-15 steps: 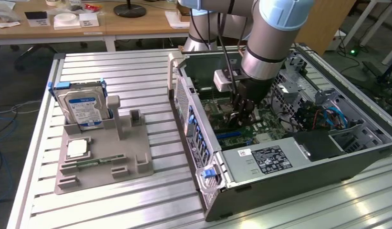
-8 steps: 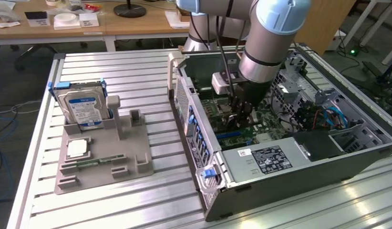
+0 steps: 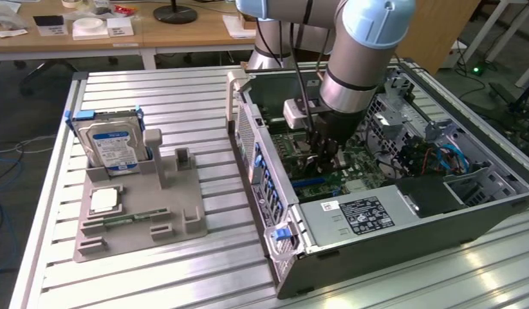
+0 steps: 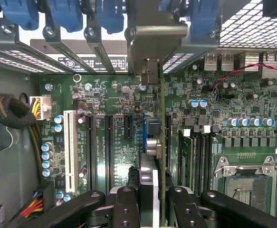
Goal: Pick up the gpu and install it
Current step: 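Insert the gpu into the slot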
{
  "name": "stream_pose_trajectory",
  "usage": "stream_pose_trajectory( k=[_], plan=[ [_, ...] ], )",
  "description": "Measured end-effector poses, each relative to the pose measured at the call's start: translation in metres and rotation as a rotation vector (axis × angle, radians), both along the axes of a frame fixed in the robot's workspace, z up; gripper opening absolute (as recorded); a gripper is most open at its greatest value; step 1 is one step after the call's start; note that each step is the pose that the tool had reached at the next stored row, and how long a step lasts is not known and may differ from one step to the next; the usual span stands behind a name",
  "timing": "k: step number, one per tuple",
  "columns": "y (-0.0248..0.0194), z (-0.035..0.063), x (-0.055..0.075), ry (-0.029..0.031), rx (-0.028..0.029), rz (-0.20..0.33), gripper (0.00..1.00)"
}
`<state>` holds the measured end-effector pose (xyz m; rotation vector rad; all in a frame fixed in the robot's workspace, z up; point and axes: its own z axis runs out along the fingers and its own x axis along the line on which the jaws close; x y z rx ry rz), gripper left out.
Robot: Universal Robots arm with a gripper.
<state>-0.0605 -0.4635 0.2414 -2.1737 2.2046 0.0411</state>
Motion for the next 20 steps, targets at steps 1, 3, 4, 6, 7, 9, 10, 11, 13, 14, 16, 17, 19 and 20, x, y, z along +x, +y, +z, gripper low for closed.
stream_pose_trajectory(
  k=[1,3,4,6,7,9,10,11,13,14,16,17,19,20],
  plan=[
    [0.0000,-0.0001,-0.0004,-0.0001,0.0001,0.000,0.28],
    [-0.0009,-0.0002,-0.0004,-0.0001,0.0003,0.000,0.28],
    [-0.0021,-0.0003,-0.0004,-0.0001,0.0001,0.000,0.28],
    [-0.0030,-0.0017,-0.0005,-0.0002,0.0003,0.000,0.28],
    [-0.0032,-0.0021,-0.0005,-0.0002,0.0003,0.000,0.28],
    [-0.0033,-0.0023,-0.0006,0.0000,0.0000,0.000,0.28],
    [-0.0033,-0.0028,-0.0006,-0.0001,0.0001,0.000,0.28],
    [-0.0033,-0.0035,-0.0006,-0.0002,0.0002,0.000,0.28],
    [-0.0033,-0.0048,-0.0007,-0.0001,0.0001,0.000,0.28],
    [-0.0033,-0.0054,-0.0008,-0.0001,0.0001,0.000,0.28],
    [-0.0033,-0.0062,-0.0008,0.0000,0.0002,0.000,0.28],
    [-0.0033,-0.0068,-0.0008,0.0000,0.0004,0.000,0.28],
    [-0.0033,-0.0071,-0.0008,0.0000,0.0004,0.000,0.28],
    [-0.0033,-0.0071,-0.0009,0.0000,0.0003,0.000,0.28]
  ],
)
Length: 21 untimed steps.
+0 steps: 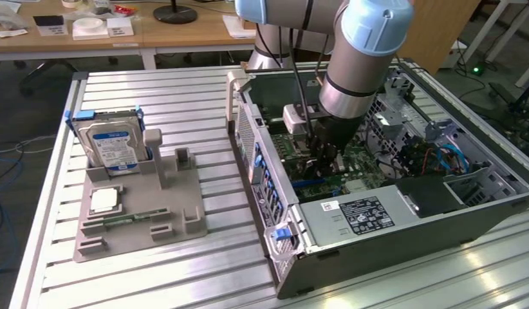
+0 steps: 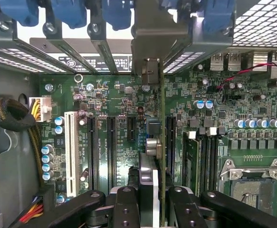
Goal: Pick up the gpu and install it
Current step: 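Insert the gpu into the slot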
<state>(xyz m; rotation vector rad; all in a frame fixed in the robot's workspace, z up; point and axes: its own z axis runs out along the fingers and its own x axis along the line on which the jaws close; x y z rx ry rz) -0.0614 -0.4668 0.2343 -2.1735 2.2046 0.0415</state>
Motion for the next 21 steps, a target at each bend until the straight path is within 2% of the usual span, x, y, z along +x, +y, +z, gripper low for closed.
stream_pose_trajectory(
  k=[21],
  plan=[
    [0.0000,-0.0016,-0.0003,0.0014,0.0003,0.000,0.28]
  ],
)
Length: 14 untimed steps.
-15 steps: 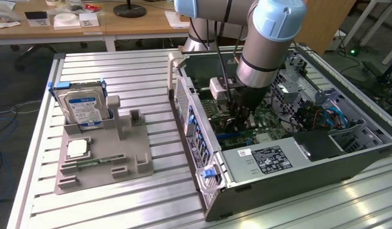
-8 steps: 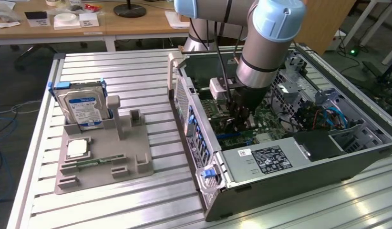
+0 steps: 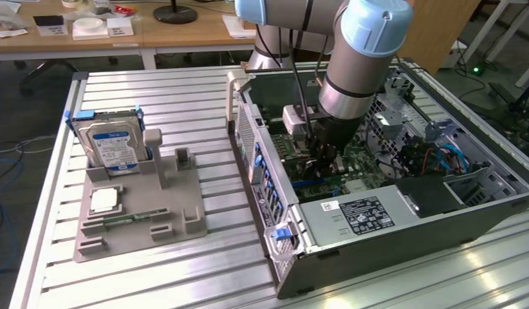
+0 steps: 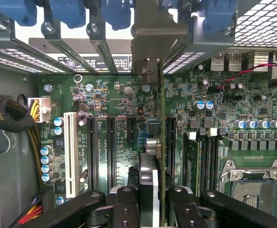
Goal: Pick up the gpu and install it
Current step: 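Insert the gpu into the slot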
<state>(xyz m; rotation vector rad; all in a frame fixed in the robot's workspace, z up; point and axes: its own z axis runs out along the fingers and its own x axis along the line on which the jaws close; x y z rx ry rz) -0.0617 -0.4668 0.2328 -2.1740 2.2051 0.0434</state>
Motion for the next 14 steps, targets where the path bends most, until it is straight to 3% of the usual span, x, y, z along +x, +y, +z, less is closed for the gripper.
stream_pose_trajectory(
  k=[14],
  plan=[
    [0.0001,-0.0062,-0.0001,-0.0002,0.0003,0.000,0.28]
  ],
)
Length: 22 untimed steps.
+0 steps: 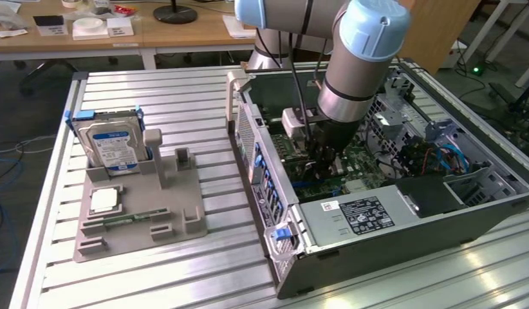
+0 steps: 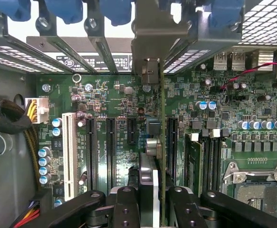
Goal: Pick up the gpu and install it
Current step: 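Insert the gpu into the slot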
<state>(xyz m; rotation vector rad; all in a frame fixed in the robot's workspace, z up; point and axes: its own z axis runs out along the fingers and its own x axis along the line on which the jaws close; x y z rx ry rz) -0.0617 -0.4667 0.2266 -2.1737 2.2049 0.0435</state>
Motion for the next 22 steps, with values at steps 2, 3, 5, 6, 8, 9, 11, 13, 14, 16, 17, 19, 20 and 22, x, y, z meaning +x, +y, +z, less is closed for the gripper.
stream_pose_trajectory(
  k=[2,3,5,6,8,9,11,13,14,16,17,19,20,22],
  plan=[
    [-0.0001,-0.0006,0.0000,0.0002,-0.0003,0.000,0.28],
    [-0.0001,-0.0006,0.0000,0.0002,-0.0004,0.000,0.28],
    [-0.0001,-0.0007,0.0000,0.0002,-0.0004,0.000,0.28],
    [-0.0001,-0.0010,-0.0001,0.0003,-0.0003,0.000,0.28],
    [-0.0001,-0.0012,-0.0002,0.0011,-0.0003,0.000,0.28],
    [-0.0001,-0.0012,-0.0002,0.0014,-0.0003,0.000,0.28],
    [-0.0001,-0.0015,-0.0004,0.0021,-0.0003,0.000,0.28],
    [-0.0001,-0.0015,-0.0004,0.0022,-0.0003,0.000,0.28],
    [-0.0001,-0.0016,-0.0004,0.0021,-0.0004,0.000,0.28],
    [0.0000,-0.0022,-0.0004,0.0021,-0.0002,0.000,0.28],
    [-0.0001,-0.0024,-0.0004,0.0021,-0.0003,0.000,0.28],
    [-0.0001,-0.0030,-0.0004,0.0022,-0.0003,0.000,0.28],
    [-0.0001,-0.0035,-0.0004,0.0021,-0.0002,0.000,0.28],
    [0.0000,-0.0044,-0.0004,0.0022,-0.0003,0.000,0.28]
  ],
)
